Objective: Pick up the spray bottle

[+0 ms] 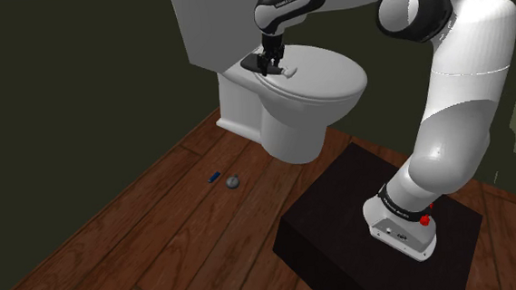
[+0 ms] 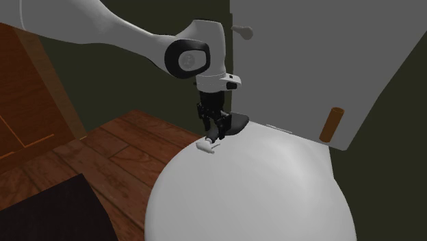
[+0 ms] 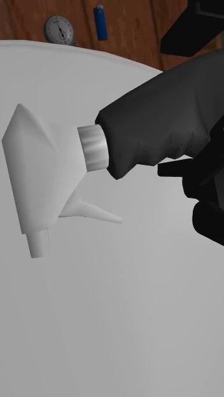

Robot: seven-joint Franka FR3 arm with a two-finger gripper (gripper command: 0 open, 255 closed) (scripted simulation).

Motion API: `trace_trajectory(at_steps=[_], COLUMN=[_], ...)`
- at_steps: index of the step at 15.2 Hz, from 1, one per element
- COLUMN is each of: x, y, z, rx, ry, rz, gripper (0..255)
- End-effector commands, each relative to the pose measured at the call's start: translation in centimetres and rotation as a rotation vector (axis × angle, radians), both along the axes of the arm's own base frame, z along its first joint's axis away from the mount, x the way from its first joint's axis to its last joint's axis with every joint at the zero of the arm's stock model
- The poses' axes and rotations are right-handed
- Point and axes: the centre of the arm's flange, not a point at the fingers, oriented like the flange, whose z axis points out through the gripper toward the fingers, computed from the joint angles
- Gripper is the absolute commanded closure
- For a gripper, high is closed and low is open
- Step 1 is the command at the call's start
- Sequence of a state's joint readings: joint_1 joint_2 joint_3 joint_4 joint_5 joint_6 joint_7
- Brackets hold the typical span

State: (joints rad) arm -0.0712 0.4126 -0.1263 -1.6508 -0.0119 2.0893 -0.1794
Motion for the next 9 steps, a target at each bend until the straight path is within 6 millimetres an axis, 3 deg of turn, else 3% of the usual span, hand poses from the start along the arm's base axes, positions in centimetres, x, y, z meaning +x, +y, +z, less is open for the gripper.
trace_trajectory(at_steps=[1, 9], x=[0.0, 0.0], y=[0.0, 0.0], z=[0.8, 5.1], rx=[0.0, 0.0], ry=[0.0, 0.0], rz=[0.0, 0.0], gripper=[255, 255])
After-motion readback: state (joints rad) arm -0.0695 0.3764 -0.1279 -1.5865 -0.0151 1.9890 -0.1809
